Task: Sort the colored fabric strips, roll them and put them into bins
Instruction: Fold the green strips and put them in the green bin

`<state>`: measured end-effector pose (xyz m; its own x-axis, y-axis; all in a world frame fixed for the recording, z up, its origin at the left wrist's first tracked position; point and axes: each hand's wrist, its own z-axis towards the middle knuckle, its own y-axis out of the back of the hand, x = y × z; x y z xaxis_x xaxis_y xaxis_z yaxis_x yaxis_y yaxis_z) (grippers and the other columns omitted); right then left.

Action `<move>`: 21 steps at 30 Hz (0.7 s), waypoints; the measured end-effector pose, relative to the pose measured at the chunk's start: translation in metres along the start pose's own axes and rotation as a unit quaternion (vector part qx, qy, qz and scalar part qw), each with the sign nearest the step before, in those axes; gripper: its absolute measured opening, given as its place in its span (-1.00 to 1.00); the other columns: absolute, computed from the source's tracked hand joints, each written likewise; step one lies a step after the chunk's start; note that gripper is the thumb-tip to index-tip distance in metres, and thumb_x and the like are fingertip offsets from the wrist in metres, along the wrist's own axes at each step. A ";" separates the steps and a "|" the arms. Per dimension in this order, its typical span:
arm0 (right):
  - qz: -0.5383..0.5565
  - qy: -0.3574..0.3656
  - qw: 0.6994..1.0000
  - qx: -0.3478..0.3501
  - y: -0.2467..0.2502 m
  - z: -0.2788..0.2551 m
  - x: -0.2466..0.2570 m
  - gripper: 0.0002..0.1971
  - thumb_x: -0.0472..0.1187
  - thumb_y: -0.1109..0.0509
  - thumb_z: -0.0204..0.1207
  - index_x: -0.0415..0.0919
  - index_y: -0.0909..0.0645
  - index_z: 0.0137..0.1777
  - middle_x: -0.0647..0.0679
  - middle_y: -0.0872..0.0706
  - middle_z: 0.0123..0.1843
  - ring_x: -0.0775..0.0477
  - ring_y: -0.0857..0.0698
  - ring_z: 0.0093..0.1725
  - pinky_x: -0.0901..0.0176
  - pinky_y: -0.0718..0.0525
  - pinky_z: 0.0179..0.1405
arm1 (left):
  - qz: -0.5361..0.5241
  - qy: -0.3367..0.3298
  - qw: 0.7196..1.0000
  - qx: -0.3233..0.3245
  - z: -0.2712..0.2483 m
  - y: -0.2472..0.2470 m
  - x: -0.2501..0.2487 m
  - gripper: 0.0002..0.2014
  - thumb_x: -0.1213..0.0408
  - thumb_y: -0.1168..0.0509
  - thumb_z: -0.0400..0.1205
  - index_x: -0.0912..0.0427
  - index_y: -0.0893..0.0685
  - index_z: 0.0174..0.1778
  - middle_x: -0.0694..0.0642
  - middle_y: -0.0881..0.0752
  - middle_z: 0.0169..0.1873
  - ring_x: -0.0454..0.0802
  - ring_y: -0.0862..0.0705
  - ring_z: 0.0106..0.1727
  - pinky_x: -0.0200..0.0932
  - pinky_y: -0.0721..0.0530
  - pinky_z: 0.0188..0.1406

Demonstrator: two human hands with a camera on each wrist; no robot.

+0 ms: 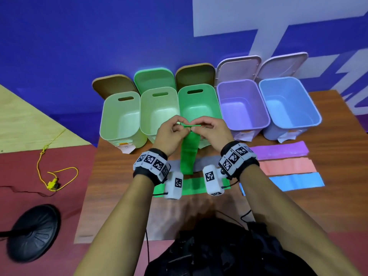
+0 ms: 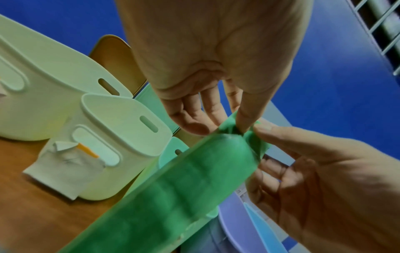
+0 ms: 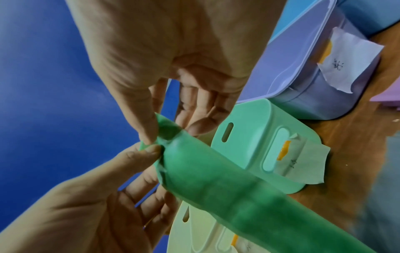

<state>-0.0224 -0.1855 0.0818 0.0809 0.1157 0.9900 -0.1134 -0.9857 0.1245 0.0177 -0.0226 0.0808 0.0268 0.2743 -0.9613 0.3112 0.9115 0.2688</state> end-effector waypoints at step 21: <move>0.069 0.016 0.997 -0.040 0.021 -0.028 0.014 -0.81 -0.44 -0.57 0.44 -0.12 -0.79 -0.12 -0.12 -0.75 -0.21 0.04 -0.68 -0.17 0.26 -0.68 -0.06 | -0.094 -0.020 0.995 0.023 -0.020 -0.017 -0.024 -0.84 0.55 -0.35 0.62 0.20 -0.69 -0.06 0.16 -0.68 -0.35 -0.17 -0.64 -0.35 -0.32 -0.61 -0.24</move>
<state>-0.0519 -0.2009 0.1000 0.0281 -0.0145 0.9995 -0.2004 -0.9797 -0.0086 -0.0073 -0.0385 0.1006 0.0018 0.0878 -0.9961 0.3571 0.9304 0.0826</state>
